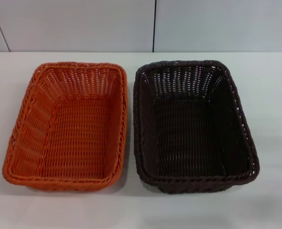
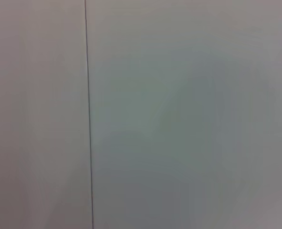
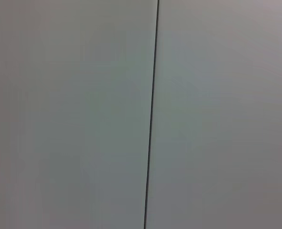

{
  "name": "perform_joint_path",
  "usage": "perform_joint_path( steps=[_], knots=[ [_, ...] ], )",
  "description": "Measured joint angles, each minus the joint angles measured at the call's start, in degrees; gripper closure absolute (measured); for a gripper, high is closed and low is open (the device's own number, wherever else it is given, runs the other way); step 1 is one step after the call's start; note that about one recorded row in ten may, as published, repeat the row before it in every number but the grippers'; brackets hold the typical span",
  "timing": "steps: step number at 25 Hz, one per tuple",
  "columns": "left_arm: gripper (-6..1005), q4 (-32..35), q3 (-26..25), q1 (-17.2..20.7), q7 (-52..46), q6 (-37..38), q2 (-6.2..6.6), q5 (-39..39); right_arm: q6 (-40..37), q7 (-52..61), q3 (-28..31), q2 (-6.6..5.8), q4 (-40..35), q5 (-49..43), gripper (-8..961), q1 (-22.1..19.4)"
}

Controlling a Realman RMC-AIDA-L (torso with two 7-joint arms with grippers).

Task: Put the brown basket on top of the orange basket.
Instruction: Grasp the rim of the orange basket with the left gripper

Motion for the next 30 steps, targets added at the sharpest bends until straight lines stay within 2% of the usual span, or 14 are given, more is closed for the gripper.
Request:
perform_joint_path(
  steps=[11, 13, 14, 16, 17, 20, 22, 23, 25, 26, 27, 28, 29, 30],
  knots=[
    [209, -0.3, 0.7, -0.1, 0.1, -0.3, 0.14, 0.3, -0.1, 0.0, -0.3, 0.05, 0.2, 0.0, 318, 0.0],
    [210, -1.8, 2.8, 0.0, 1.5, -1.8, 0.68, 1.1, -0.1, 0.0, -0.3, 0.06, 0.1, 0.0, 319, 0.0],
    [211, -4.8, 3.6, 0.0, 3.7, -5.9, 1.42, 2.5, -0.1, 0.0, -0.3, 0.06, 0.1, 0.0, 319, 0.0],
    [212, -4.8, 3.6, 0.0, 3.7, -5.9, 1.42, 2.5, -0.1, 0.0, -0.3, 0.04, 0.1, 0.0, 319, 0.0],
    [213, -18.5, 3.3, 3.5, 5.1, -21.2, 4.32, 7.1, -0.2, 0.0, -0.4, -0.03, -0.1, 0.0, 319, 0.1],
    [215, -34.0, 2.0, 7.6, 5.3, -37.3, 6.18, 10.3, -0.3, 0.0, -0.3, -0.05, -0.1, 0.0, 319, 0.1],
    [214, -34.0, 2.0, 7.6, 5.3, -37.3, 6.18, 10.3, -0.7, 0.0, -0.4, -0.07, -0.2, 0.0, 320, 0.2],
    [214, -45.8, -1.4, 10.2, 5.5, -50.4, 6.48, 12.7, -0.7, 0.0, -0.4, -0.07, -0.2, 0.0, 320, 0.2],
    [214, -59.8, -6.6, 12.6, 5.5, -68.6, 5.46, 15.5, -0.9, 0.0, -0.5, -0.08, -0.2, 0.0, 320, 0.3],
    [214, -59.8, -6.6, 12.6, 5.5, -68.6, 5.46, 15.5, -1.0, 0.0, -0.5, -0.08, -0.1, 0.2, 320, 0.3],
    [214, -65.0, -8.6, 13.0, 5.6, -76.1, 4.91, 16.3, -1.3, 0.0, -0.5, -0.09, -0.1, 0.8, 320, 0.3],
    [214, -65.0, -8.6, 13.0, 5.6, -76.1, 4.91, 16.3, -1.3, 0.0, -0.5, -0.09, -0.1, 0.8, 320, 0.3],
    [215, -77.4, -13.3, 12.3, 8.1, -98.0, 3.29, 17.2, -1.6, 0.0, -0.6, -0.09, -0.1, 1.0, 320, 0.3],
    [215, -80.3, -14.6, 11.6, 9.6, -103.8, 2.59, 17.3, -1.8, 0.0, -0.6, -0.09, -0.2, 1.2, 321, 0.3]
  ],
)
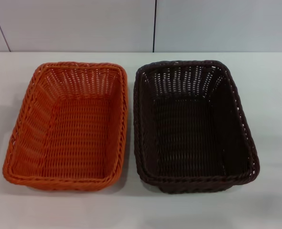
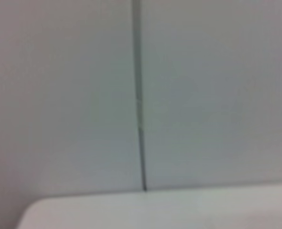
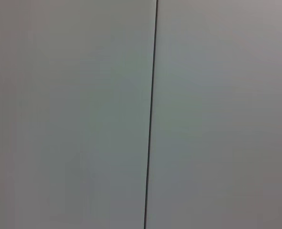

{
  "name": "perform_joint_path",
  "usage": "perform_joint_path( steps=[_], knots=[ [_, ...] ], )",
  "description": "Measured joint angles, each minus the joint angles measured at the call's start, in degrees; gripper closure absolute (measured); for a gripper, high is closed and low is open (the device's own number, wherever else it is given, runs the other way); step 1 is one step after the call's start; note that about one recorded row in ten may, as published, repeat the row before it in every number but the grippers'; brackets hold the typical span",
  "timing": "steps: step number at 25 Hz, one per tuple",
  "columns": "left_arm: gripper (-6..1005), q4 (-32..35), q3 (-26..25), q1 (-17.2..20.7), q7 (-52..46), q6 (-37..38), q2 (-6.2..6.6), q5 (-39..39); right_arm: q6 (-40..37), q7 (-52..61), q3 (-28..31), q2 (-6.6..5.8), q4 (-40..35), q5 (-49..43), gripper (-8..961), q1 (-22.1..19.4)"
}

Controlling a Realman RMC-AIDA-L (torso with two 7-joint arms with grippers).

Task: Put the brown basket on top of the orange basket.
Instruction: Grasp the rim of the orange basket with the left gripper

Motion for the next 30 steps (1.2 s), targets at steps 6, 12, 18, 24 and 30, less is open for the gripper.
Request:
perform_joint_path(
  steps=[6, 12, 18, 24, 30],
  knots=[
    [215, -7.9, -2.9, -4.2, 6.0, -19.6, -2.12, 0.1, -1.8, 0.0, 0.0, -0.06, 0.1, 0.1, 321, 0.6],
    [215, -8.8, -0.3, -7.9, 6.6, -30.2, -2.09, 1.3, -2.6, 0.0, 0.1, -0.09, 0.3, 0.1, 322, 0.8],
    [214, -3.7, 0.3, -10.3, 6.1, -30.7, -2.16, 2.6, -2.7, 0.0, 0.2, -0.09, 0.3, 0.1, 323, 0.7],
    [214, 3.3, 0.3, -13.7, 6.1, -31.6, -2.17, 4.4, -2.8, 0.0, 0.1, -0.09, 0.4, 0.1, 324, 0.7],
    [215, 5.7, 0.4, -15.3, 6.1, -32.3, -2.18, 4.5, -2.9, 0.0, 0.0, -0.08, 0.5, 0.1, 324, 0.8]
  ],
)
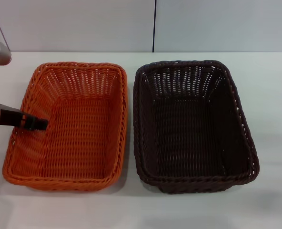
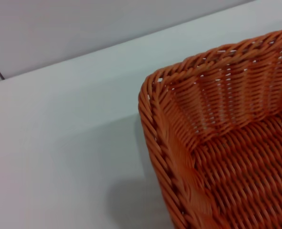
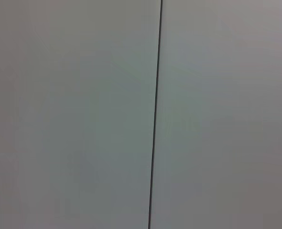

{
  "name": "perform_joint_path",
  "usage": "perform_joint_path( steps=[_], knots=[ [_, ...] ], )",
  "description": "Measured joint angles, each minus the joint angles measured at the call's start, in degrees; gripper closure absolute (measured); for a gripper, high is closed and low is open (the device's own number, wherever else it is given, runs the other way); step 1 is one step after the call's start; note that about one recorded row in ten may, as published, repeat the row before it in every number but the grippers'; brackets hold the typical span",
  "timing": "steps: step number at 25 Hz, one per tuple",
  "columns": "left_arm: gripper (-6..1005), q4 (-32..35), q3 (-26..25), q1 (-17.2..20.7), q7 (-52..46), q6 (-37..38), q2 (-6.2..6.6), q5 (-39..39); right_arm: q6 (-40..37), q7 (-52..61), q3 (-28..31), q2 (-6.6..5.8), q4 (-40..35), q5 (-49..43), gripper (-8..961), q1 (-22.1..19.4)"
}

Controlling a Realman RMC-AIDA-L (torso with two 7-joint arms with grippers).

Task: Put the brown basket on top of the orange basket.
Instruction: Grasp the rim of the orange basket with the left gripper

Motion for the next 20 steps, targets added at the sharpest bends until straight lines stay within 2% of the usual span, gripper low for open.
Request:
perform_joint_path(
  steps=[4, 9, 15, 20],
  knots=[
    [215, 0.1, 0.1, -0.4, 0.0, -0.7, 0.00, 0.0, -0.1, 0.0, 0.0, 0.00, 0.0, 0.0, 325, 0.0],
    [270, 1.8, -0.2, -2.3, 0.7, -3.0, 0.16, 0.8, -0.2, 0.0, 0.0, 0.00, 0.0, 0.0, 325, -0.1],
    [336, -0.3, 0.0, -1.8, 1.9, -3.4, 0.13, 1.6, -0.2, 0.0, 0.0, 0.00, -0.3, 0.0, 326, -0.1],
    [569, -2.0, 0.5, -1.1, 2.9, -3.5, 0.10, 2.2, -0.2, 0.0, 0.0, 0.00, -0.6, 0.0, 327, -0.1]
  ],
)
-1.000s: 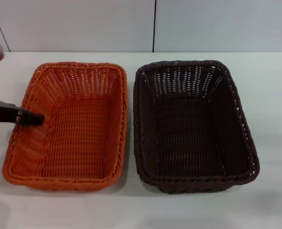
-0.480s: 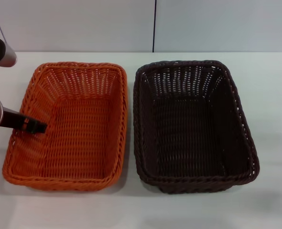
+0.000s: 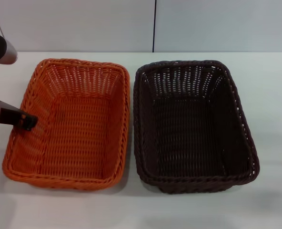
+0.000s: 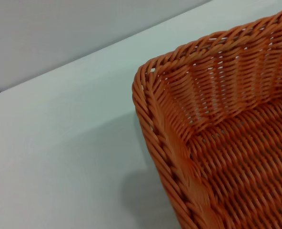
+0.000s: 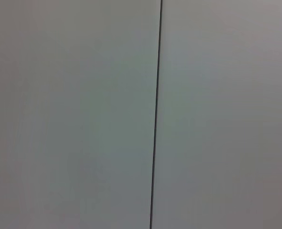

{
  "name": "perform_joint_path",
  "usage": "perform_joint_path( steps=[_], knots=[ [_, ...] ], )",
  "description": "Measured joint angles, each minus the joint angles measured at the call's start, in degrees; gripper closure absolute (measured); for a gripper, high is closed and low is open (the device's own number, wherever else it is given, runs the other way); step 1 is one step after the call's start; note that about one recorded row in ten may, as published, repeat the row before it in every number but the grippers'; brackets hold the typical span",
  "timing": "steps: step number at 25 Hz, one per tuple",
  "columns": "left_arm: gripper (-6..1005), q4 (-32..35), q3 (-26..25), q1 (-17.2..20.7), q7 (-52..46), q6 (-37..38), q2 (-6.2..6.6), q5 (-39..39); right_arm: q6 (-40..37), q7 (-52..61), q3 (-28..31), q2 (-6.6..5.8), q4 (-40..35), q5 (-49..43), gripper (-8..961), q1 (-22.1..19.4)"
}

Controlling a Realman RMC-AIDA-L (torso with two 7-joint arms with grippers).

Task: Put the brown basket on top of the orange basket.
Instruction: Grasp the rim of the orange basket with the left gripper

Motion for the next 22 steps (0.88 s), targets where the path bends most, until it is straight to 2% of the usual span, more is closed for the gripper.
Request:
perform_joint_path(
  steps=[6, 12, 21, 22],
  knots=[
    [715, 0.1, 0.6, 0.1, 1.4, 0.0, 0.02, 1.1, 0.0, 0.0, 0.0, 0.00, 0.0, 0.0, 327, -0.2],
    [722, -3.8, 1.9, 0.9, 7.0, -0.6, 0.04, 2.7, 0.4, 0.0, 0.0, 0.00, -0.1, 0.0, 328, -0.1],
    [724, -7.3, 1.9, 1.3, 9.0, -2.0, 0.04, 2.7, 0.6, 0.0, 0.0, 0.01, -0.6, 0.0, 329, -0.6],
    [724, -13.0, 1.8, 1.1, 14.7, -5.5, 0.03, 2.7, 0.7, 0.0, 0.0, 0.05, -0.7, 0.0, 329, -0.7]
  ],
)
